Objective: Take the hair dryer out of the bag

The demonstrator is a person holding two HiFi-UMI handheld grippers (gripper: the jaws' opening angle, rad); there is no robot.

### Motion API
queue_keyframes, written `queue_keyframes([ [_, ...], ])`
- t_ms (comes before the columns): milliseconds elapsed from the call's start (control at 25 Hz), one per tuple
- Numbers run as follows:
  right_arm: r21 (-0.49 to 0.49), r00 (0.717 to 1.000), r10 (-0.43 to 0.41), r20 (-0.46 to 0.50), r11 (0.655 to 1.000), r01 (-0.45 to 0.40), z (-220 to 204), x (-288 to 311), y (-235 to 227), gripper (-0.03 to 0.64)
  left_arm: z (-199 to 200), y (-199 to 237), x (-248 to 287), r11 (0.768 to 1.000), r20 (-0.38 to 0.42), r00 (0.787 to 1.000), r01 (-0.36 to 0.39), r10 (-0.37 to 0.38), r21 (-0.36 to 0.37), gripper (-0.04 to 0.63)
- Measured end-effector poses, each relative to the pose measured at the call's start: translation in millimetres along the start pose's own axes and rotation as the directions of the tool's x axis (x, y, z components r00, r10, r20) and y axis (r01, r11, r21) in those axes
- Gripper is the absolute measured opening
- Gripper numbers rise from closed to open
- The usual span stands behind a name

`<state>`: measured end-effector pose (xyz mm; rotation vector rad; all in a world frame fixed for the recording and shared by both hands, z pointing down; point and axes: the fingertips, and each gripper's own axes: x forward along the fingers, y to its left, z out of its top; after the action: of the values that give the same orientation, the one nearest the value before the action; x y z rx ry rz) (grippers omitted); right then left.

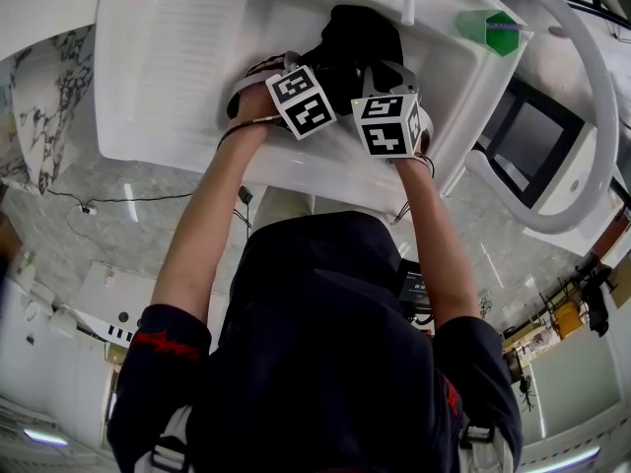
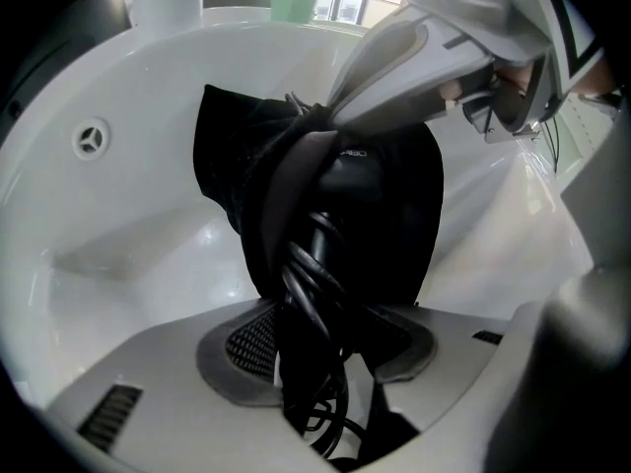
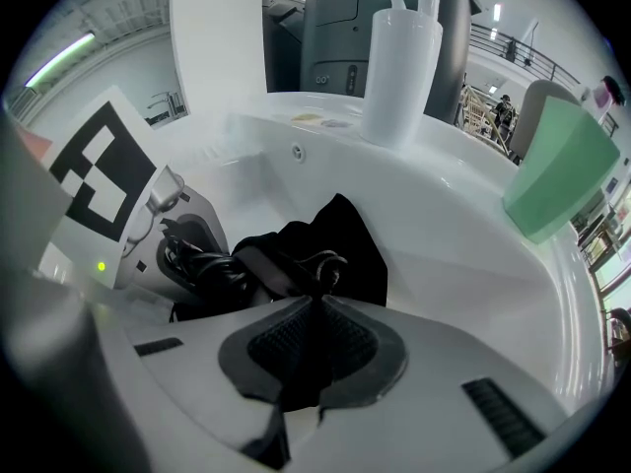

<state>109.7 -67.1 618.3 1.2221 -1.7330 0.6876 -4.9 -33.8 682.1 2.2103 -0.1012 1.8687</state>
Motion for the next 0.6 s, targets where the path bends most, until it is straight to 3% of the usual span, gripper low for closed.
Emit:
queue_keyframes([
  [600,-0.029,0.998,-0.038,0.050,0.999,0.040,11.6,-9.4,-8.5,0.049,-3.8,-9.9,-20.9,0.990,0.015,0.994,0.108,-0.107,-0.091,0.218],
])
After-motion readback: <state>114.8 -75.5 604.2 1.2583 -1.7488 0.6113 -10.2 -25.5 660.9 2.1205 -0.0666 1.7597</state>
